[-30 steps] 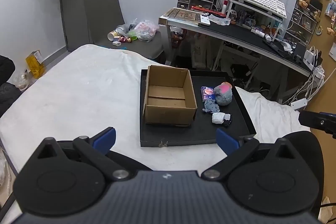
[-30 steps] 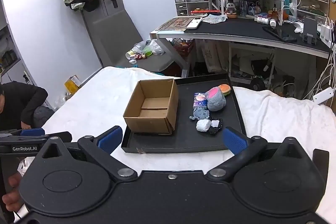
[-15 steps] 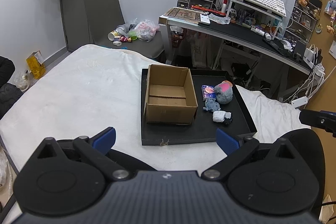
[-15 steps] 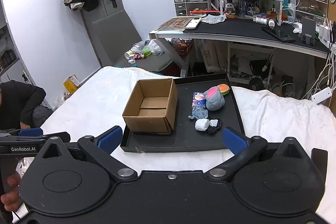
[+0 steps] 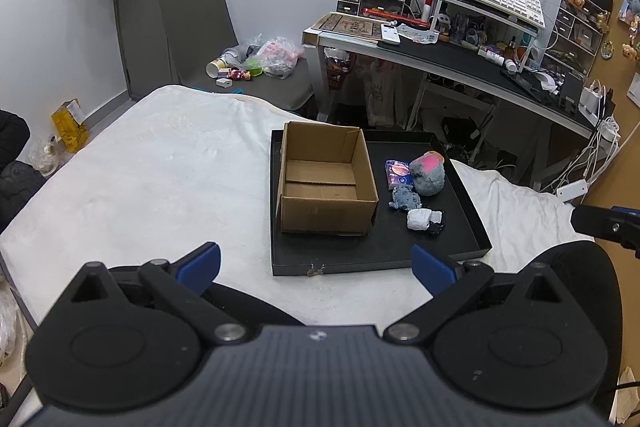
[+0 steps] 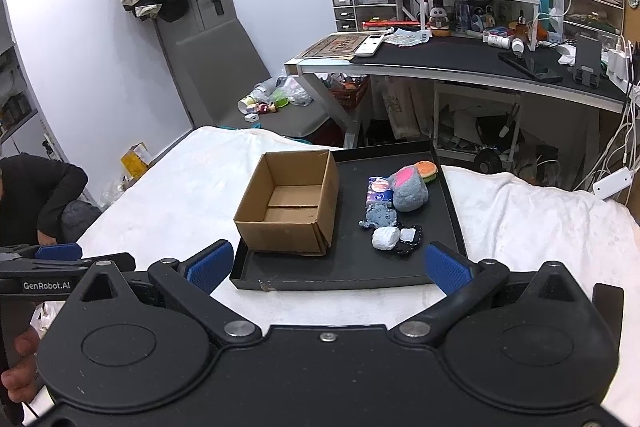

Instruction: Organize soft objects

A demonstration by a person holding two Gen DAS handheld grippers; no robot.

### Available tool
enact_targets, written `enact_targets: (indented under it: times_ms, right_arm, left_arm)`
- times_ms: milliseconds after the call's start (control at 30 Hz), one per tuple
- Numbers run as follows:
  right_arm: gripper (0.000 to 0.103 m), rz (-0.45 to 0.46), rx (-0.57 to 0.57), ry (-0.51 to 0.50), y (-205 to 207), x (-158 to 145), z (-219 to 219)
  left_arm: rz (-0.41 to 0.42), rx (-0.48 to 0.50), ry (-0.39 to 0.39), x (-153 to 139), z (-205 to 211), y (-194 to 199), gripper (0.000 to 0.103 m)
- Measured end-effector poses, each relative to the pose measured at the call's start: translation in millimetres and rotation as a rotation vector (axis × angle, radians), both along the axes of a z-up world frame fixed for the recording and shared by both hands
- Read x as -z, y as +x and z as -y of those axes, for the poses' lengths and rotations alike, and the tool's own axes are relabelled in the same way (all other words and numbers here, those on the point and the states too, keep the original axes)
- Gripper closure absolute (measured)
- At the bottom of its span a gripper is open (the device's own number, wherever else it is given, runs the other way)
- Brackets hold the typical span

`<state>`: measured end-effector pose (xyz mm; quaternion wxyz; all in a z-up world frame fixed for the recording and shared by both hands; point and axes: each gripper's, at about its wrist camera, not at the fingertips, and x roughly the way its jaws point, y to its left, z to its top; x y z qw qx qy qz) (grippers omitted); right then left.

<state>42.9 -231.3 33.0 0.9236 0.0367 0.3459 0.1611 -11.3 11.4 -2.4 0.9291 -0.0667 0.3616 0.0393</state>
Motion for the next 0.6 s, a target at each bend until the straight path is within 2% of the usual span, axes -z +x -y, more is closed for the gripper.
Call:
enact_targets:
  times_ms: [600]
  right_arm:
    - [0.0,-0.004,-0.001,-0.006,0.8,0.8,-0.3]
  left_arm:
    - [-0.005,0.003,0.006,2.1,-1.5,-1.0,0.002]
